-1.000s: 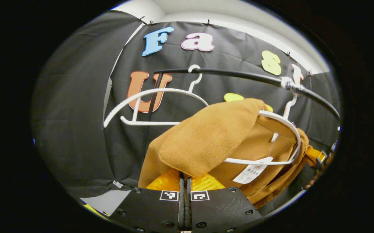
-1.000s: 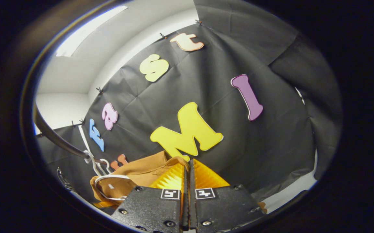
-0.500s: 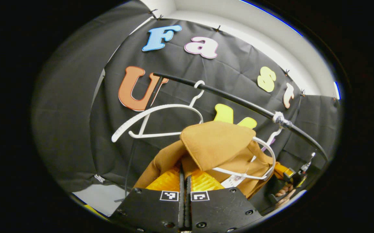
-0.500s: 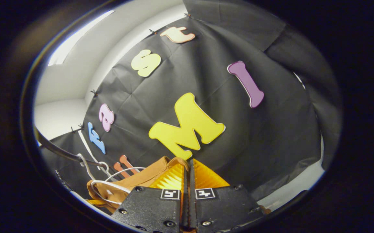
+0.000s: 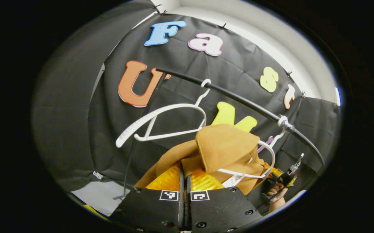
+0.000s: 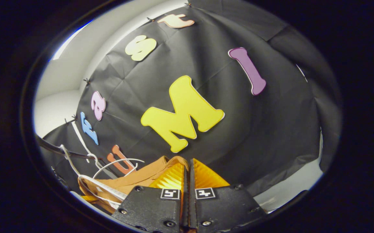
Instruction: Grasp the clothes on the hanger with both hands and then place them into the laundry hamper below.
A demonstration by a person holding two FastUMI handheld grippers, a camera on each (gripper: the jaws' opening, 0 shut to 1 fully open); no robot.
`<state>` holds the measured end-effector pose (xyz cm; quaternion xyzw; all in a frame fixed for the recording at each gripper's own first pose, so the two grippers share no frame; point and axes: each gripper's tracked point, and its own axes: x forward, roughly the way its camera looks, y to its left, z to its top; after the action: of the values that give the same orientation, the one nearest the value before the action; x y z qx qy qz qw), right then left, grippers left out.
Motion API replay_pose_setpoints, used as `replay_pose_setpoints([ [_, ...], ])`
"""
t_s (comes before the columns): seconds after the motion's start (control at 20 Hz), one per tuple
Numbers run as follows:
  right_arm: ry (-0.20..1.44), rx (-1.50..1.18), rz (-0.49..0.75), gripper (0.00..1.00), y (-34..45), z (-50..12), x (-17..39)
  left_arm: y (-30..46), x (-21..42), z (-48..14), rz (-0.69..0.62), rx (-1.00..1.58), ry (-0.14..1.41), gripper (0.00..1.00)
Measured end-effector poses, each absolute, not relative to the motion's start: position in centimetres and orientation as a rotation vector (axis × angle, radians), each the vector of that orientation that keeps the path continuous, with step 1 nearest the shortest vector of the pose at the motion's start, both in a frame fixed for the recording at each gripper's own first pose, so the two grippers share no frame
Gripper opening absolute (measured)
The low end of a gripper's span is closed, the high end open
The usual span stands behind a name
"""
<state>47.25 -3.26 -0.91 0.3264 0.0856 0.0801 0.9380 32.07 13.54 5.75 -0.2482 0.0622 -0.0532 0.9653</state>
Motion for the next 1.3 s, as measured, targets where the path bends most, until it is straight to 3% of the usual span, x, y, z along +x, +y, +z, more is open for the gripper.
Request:
replay_pose_setpoints([
  [0.35, 0.281, 0.618, 0.172, 0.05, -2.2, -3.5, 49.6, 14.4, 33.3, 5.9, -0.102, -0.448, 0.16, 0.0],
  [0.6, 0.367, 0.68, 0.177, 0.05, -1.5, -7.4, 49.6, 14.1, 33.8, 5.4, -0.152, -0.582, 0.171, 0.0],
  [1.1, 0.477, 0.808, 0.208, 0.04, 2.2, -13.6, 46.0, 12.9, 34.3, 3.3, -0.146, -0.688, 0.198, 0.0],
  [1.3, 0.476, 0.841, 0.217, 0.04, 3.1, -13.2, 45.5, 14.5, 34.7, 3.5, -0.113, -0.773, 0.158, 0.0],
])
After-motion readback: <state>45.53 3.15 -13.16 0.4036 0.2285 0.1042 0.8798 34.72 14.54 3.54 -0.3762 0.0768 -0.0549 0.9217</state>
